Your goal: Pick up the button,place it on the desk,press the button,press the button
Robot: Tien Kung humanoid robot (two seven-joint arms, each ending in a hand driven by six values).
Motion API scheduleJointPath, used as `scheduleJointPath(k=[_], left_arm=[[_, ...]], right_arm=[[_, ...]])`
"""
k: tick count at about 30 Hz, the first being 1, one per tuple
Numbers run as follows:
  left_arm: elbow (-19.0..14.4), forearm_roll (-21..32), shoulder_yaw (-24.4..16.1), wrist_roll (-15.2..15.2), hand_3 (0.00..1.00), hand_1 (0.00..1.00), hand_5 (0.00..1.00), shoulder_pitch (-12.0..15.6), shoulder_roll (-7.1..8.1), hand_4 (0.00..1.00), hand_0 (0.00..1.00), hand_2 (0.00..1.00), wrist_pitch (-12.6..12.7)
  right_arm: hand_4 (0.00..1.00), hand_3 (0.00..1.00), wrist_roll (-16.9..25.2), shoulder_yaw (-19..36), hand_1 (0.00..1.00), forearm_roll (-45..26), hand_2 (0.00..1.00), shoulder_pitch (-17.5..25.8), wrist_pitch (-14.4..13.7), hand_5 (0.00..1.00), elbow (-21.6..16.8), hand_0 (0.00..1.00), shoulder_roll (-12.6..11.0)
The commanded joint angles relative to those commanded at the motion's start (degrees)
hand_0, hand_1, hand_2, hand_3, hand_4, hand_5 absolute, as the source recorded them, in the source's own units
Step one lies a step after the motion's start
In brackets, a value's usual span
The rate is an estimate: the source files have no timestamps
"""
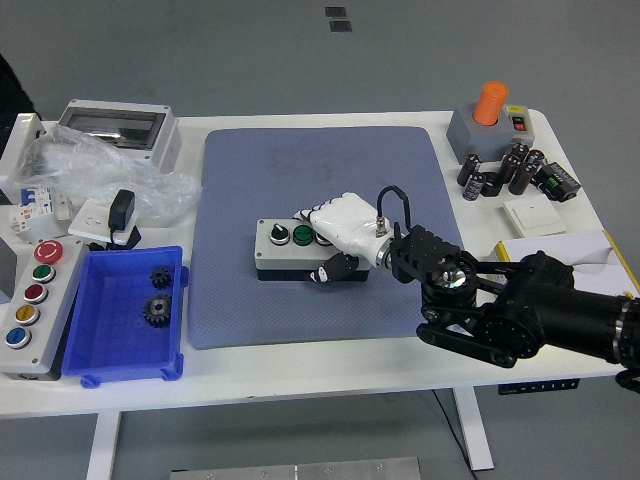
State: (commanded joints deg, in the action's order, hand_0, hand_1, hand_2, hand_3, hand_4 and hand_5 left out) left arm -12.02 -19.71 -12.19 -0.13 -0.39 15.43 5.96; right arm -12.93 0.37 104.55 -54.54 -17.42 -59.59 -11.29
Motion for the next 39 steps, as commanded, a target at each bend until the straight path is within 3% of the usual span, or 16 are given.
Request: scheduleJointPath(k=[9, 10, 14, 25, 27, 28, 33, 34, 39], left_arm=[[0.0, 0.0, 0.1, -0.1, 0.617, 0.616, 0.230, 0.0, -0.02, 0.717, 0.575, 0.578, -0.2], [0.0, 0.0, 0.1, -0.1, 0.618, 0.617, 0.230, 0.0, -0.03, 0.716, 0.575, 0.576, -0.2], [0.0, 0.0, 0.0, -0.2, 0.618, 0.617, 0.230, 0.1, -0.06, 0.716, 0.575, 0.576, -0.2], [0.0, 0.1, 0.1, -0.6, 0.617, 0.615, 0.230, 0.1, -0.07, 0.715, 0.574, 0.574, -0.5], [0.0, 0.1, 0.0, -0.6, 0.617, 0.615, 0.230, 0.1, -0.12, 0.715, 0.574, 0.574, -0.5], [0.0, 0.2, 0.0, -0.6, 0.617, 0.616, 0.229, 0.2, -0.14, 0.714, 0.575, 0.574, -0.5], [0.0, 0.3, -0.1, -0.6, 0.617, 0.616, 0.229, 0.5, -0.24, 0.714, 0.575, 0.574, -0.5], [0.0, 0.3, -0.1, -0.6, 0.618, 0.616, 0.226, 0.5, -0.23, 0.713, 0.575, 0.574, -0.4], [0.0, 0.3, -0.2, -0.7, 0.618, 0.616, 0.226, 0.6, -0.06, 0.713, 0.575, 0.574, -0.4]], right_arm=[[0.998, 0.998, 0.1, 0.2, 0.663, -1.0, 0.783, 0.0, -0.3, 0.480, -0.3, 0.526, -0.2], [0.998, 0.998, 0.1, 0.2, 0.661, -1.0, 0.861, 0.0, -0.3, 0.500, -0.4, 0.518, -0.3], [0.998, 0.998, 0.1, 1.3, 0.661, -1.4, 0.861, 0.1, -0.1, 0.500, -1.8, 0.518, -1.1], [0.998, 0.998, -0.8, 11.1, 0.656, -2.7, 0.891, 1.6, 1.1, 0.560, -11.7, 0.515, -5.1], [0.998, 0.998, -1.2, 13.8, 0.656, -2.2, 0.891, 3.3, 0.8, 0.560, -14.2, 0.515, -6.9], [0.998, 0.998, -1.5, 14.7, 0.657, -2.0, 0.892, 3.9, 0.6, 0.628, -15.0, 0.520, -7.6], [0.998, 0.998, -5.2, 21.3, 0.657, 2.4, 0.892, 9.1, 0.6, 0.628, -21.4, 0.520, -13.4], [0.998, 0.998, -6.1, 22.4, 0.653, 3.4, 0.872, 9.9, 1.1, 0.760, -22.6, 0.522, -14.5], [0.998, 0.998, -12.1, 27.7, 0.653, 5.4, 0.872, 14.2, 6.9, 0.760, -29.7, 0.522, -20.7]])
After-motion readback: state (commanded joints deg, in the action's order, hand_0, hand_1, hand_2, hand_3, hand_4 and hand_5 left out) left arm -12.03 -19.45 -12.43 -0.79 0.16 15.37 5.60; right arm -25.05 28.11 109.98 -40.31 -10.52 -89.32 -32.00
